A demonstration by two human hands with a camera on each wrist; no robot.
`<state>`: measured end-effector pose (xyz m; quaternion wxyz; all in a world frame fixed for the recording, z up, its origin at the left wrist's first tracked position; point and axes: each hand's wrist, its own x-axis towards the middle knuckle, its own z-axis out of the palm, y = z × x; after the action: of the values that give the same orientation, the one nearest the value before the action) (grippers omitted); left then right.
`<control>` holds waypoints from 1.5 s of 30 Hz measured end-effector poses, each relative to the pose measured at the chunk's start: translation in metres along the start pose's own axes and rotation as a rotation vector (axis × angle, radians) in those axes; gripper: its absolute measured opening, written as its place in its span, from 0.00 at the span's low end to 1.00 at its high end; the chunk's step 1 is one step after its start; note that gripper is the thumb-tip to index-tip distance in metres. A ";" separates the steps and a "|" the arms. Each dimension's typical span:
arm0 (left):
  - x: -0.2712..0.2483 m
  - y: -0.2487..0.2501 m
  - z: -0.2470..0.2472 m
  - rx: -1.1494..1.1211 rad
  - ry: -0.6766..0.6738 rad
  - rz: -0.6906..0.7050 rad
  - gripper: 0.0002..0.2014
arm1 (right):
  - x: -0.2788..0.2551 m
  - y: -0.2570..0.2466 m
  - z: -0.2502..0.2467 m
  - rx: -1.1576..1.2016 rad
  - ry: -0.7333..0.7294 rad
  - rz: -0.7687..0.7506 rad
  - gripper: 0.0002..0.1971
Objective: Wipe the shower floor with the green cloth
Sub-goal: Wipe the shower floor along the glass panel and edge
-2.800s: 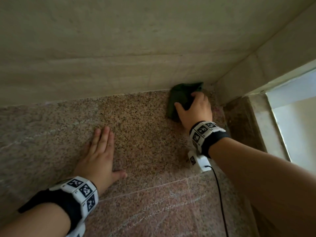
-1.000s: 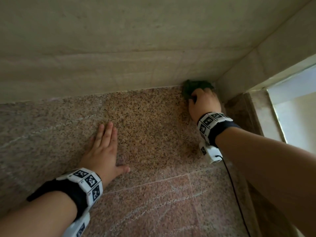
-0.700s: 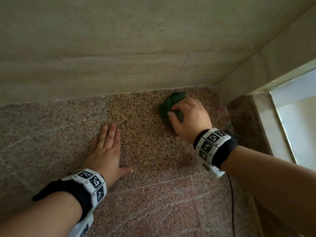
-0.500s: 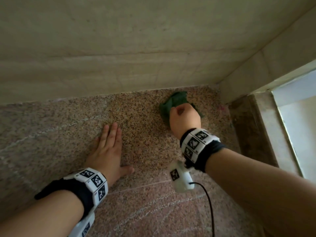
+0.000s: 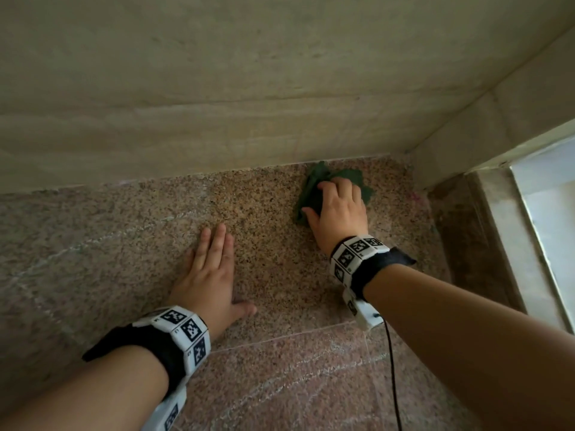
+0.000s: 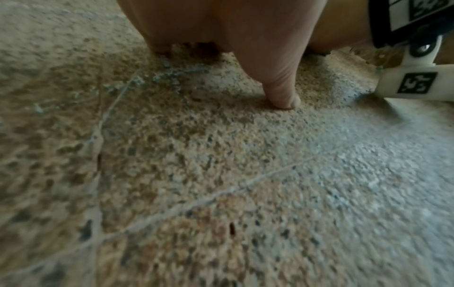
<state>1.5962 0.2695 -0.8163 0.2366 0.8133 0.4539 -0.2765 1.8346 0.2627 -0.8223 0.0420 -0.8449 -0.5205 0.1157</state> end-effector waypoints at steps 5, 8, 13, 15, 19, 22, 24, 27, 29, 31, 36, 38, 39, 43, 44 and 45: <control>0.000 0.001 -0.001 0.017 -0.007 -0.008 0.63 | 0.004 -0.007 -0.006 0.088 -0.154 0.057 0.34; 0.000 0.002 -0.001 0.017 -0.009 -0.012 0.63 | 0.003 -0.010 -0.005 0.106 -0.194 0.123 0.36; 0.001 0.001 -0.001 0.014 -0.017 -0.010 0.63 | 0.004 -0.012 0.000 0.027 -0.276 0.164 0.41; 0.000 0.002 -0.001 0.013 -0.019 -0.012 0.63 | 0.003 -0.015 0.005 0.020 -0.276 0.179 0.42; -0.001 0.002 -0.002 0.023 -0.015 -0.018 0.62 | 0.000 -0.019 0.011 0.027 -0.293 0.168 0.40; -0.001 0.002 -0.001 0.002 -0.002 -0.010 0.64 | -0.012 -0.017 0.009 0.009 -0.325 0.067 0.38; -0.001 0.002 -0.002 -0.018 -0.002 -0.009 0.64 | -0.037 -0.016 0.008 0.008 -0.363 -0.044 0.38; -0.001 0.003 -0.002 0.025 0.010 -0.018 0.64 | -0.102 -0.010 0.010 -0.014 -0.452 -0.153 0.38; -0.001 0.004 -0.003 0.044 0.005 -0.024 0.64 | -0.140 0.003 0.012 -0.029 -0.494 -0.088 0.37; 0.000 0.005 -0.004 0.045 0.001 -0.024 0.64 | -0.152 0.030 0.010 -0.008 -0.461 0.102 0.36; 0.000 0.006 -0.004 0.060 -0.003 -0.030 0.64 | -0.126 0.121 -0.003 -0.018 -0.269 0.521 0.36; -0.001 0.007 -0.005 0.051 -0.012 -0.031 0.64 | -0.122 0.123 0.001 0.003 -0.246 0.574 0.36; -0.002 0.008 -0.005 0.048 -0.015 -0.031 0.64 | -0.121 0.115 0.005 0.017 -0.242 0.584 0.36; -0.004 0.008 -0.008 0.045 -0.029 -0.031 0.63 | -0.127 0.075 0.012 0.015 -0.281 0.505 0.37; -0.004 0.009 -0.008 0.048 -0.029 -0.032 0.63 | -0.134 0.065 0.012 0.012 -0.311 0.444 0.38; -0.004 0.009 -0.007 0.049 -0.027 -0.032 0.63 | -0.143 0.052 0.013 0.009 -0.345 0.354 0.38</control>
<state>1.6036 0.2677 -0.8069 0.2180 0.8077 0.4569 -0.3022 1.8150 0.1113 -0.8230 -0.0646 -0.8906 -0.3632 0.2661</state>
